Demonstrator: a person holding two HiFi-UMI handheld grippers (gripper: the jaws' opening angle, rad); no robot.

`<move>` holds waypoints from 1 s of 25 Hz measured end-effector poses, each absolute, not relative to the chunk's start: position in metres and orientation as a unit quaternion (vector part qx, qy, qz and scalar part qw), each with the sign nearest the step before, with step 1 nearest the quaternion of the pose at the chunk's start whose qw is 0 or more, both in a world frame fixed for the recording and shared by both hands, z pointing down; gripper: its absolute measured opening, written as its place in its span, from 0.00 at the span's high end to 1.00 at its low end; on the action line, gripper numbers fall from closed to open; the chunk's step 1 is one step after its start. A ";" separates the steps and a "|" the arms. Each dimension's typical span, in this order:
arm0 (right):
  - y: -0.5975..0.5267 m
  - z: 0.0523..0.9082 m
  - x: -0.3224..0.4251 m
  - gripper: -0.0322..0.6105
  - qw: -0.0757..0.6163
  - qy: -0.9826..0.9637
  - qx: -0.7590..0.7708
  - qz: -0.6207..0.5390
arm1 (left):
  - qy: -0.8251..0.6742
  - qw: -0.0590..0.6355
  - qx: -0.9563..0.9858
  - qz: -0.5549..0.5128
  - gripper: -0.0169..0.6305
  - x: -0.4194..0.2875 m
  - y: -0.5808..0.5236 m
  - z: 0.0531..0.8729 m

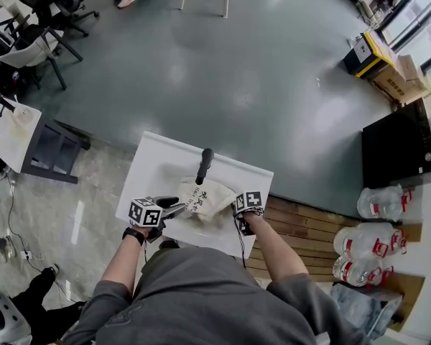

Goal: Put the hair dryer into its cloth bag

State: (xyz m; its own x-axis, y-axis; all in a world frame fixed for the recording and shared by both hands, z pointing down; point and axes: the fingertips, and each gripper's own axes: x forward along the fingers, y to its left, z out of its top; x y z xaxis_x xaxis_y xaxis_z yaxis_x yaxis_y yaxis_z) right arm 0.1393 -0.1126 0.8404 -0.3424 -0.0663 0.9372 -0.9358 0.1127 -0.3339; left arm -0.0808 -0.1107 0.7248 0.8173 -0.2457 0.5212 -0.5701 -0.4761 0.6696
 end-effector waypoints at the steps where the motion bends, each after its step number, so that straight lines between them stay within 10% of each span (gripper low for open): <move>1: -0.113 0.838 0.143 0.85 0.413 -0.626 0.404 0.524 | -0.255 0.448 0.838 0.177 0.70 -0.089 -0.113 0.725; 25: -0.182 0.536 0.151 0.85 0.183 -0.795 0.577 0.051 | -0.405 0.191 0.886 0.120 0.71 -0.155 -0.187 0.558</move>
